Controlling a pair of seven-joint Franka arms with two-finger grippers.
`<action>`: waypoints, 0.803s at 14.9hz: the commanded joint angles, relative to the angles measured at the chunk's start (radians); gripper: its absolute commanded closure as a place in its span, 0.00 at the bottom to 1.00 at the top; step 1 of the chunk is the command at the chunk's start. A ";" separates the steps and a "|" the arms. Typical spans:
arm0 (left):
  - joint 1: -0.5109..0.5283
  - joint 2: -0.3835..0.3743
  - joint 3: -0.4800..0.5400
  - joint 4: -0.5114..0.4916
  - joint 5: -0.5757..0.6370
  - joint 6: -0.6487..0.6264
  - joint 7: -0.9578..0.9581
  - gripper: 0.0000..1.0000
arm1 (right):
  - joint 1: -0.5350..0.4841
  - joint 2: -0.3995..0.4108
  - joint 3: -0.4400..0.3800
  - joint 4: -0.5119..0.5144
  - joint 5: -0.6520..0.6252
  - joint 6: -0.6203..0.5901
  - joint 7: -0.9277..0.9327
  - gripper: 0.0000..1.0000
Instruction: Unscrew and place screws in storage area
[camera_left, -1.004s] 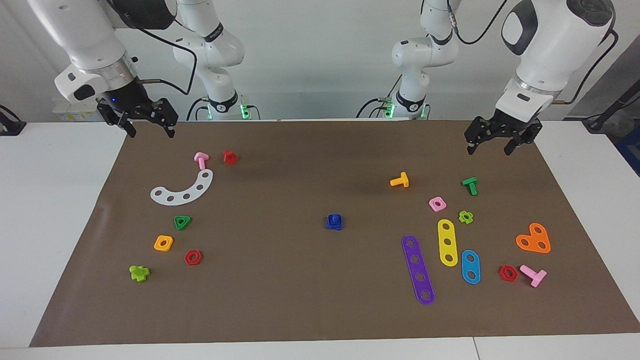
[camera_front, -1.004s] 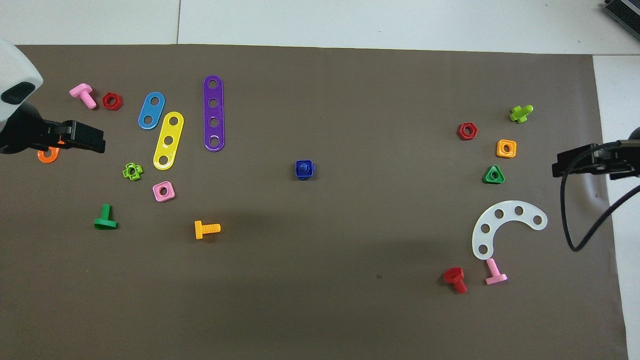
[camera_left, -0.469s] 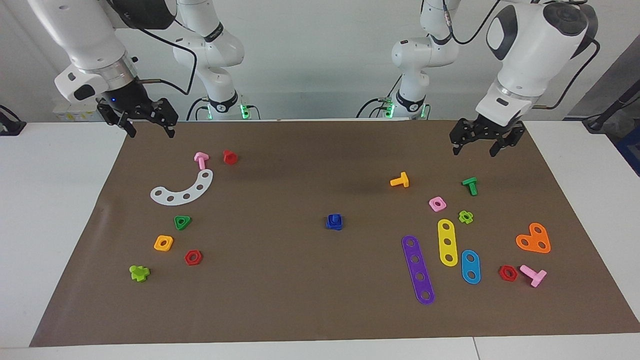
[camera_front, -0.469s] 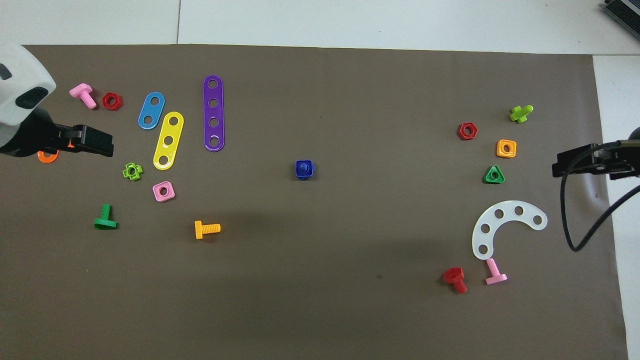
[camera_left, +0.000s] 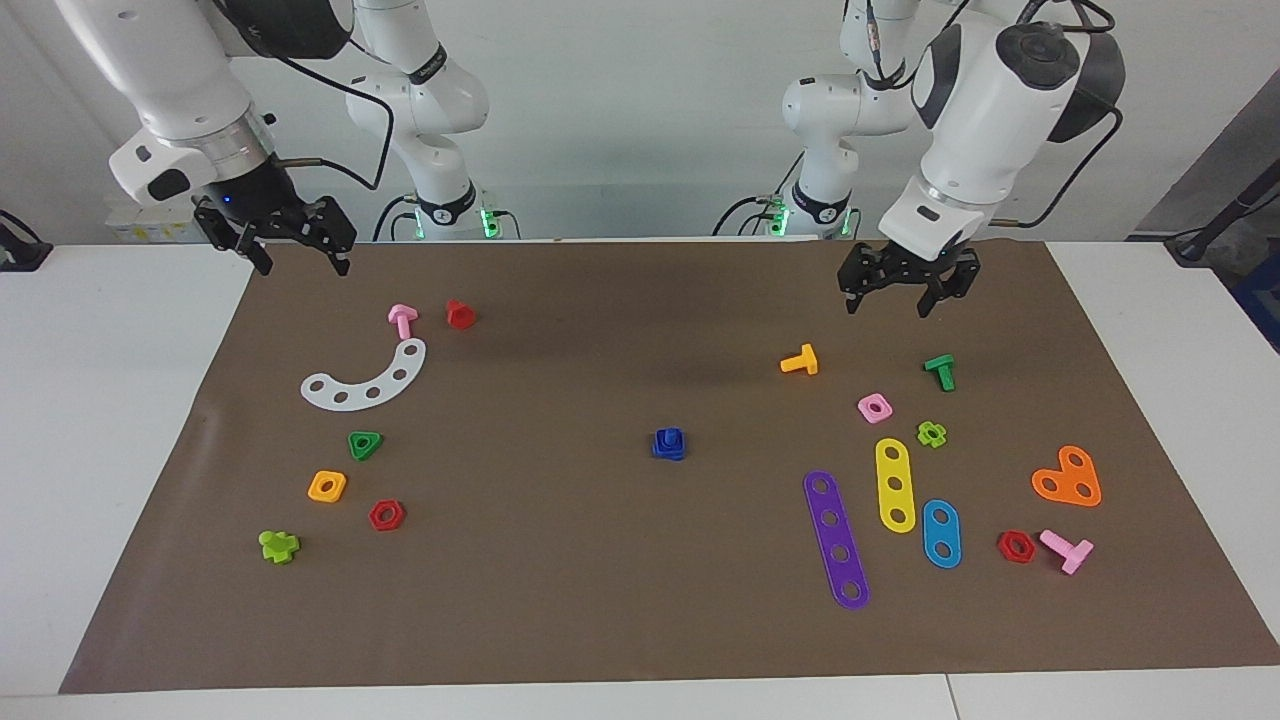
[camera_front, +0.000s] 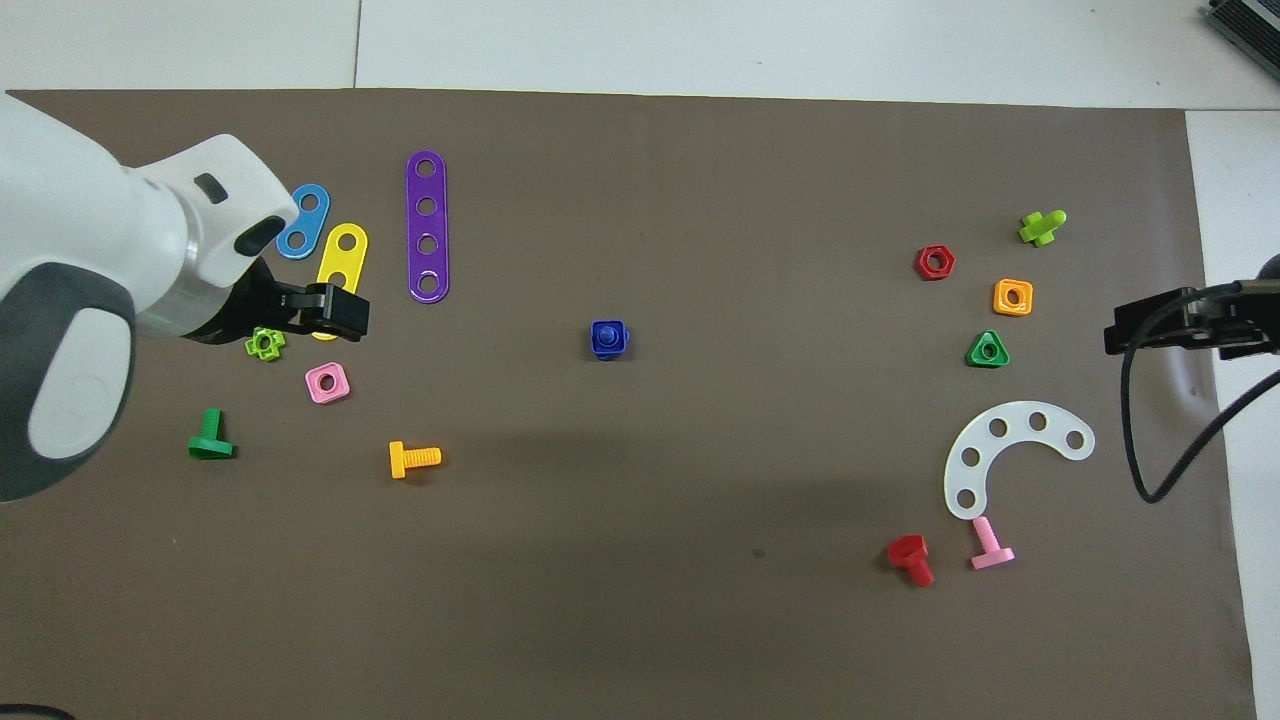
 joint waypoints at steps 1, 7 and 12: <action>-0.061 0.077 0.017 0.039 -0.015 0.069 -0.082 0.00 | -0.004 -0.025 0.001 -0.028 0.015 0.007 -0.006 0.00; -0.178 0.255 0.023 0.152 0.009 0.138 -0.164 0.00 | -0.004 -0.025 0.001 -0.028 0.015 0.007 -0.006 0.00; -0.244 0.404 0.025 0.233 0.069 0.210 -0.234 0.00 | -0.003 -0.025 0.001 -0.028 0.016 0.007 -0.006 0.00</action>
